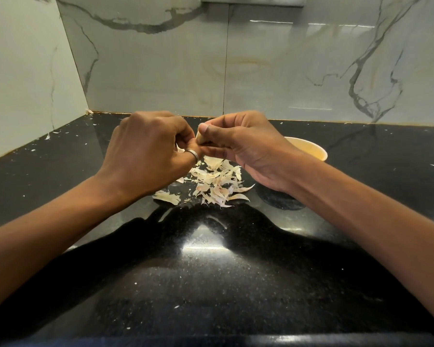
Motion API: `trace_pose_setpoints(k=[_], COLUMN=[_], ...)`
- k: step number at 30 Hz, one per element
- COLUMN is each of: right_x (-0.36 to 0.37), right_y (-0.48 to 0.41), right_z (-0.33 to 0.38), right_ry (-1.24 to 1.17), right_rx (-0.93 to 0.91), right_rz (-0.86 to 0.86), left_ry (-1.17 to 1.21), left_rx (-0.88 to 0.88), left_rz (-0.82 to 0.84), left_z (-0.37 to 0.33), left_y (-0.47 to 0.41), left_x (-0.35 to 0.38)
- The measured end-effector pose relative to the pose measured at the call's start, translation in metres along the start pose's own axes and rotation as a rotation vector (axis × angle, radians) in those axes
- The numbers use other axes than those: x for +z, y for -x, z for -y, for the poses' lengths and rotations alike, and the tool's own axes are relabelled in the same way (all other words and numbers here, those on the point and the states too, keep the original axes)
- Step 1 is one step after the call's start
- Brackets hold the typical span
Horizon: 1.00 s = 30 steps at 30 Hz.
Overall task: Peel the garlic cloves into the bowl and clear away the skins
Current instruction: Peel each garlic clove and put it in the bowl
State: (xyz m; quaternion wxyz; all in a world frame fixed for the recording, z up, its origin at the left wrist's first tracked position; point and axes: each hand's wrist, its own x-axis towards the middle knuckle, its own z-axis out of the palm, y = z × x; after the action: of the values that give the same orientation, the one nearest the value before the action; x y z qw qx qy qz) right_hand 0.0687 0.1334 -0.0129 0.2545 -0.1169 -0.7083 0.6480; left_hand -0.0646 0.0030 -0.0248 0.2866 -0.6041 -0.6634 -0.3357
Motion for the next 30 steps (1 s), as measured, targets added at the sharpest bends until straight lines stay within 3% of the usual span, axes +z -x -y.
trace_pose_setpoints(k=[11,19,30], right_x=[-0.001,-0.002,-0.001], right_y=[0.002,0.002,0.002], right_z=[0.0,0.002,0.004], right_ry=[0.021,-0.009,-0.016], right_rx=[0.008,0.028,0.016], right_rz=[0.007,0.01,0.02], left_ry=[0.097,0.536,0.878], left_rx=[-0.107,-0.499,-0.836], left_rz=[0.011,0.154,0.177], left_z=[-0.002,-0.003,-0.01], left_y=[-0.002,-0.006,-0.01], left_x=[0.001,-0.004,-0.003])
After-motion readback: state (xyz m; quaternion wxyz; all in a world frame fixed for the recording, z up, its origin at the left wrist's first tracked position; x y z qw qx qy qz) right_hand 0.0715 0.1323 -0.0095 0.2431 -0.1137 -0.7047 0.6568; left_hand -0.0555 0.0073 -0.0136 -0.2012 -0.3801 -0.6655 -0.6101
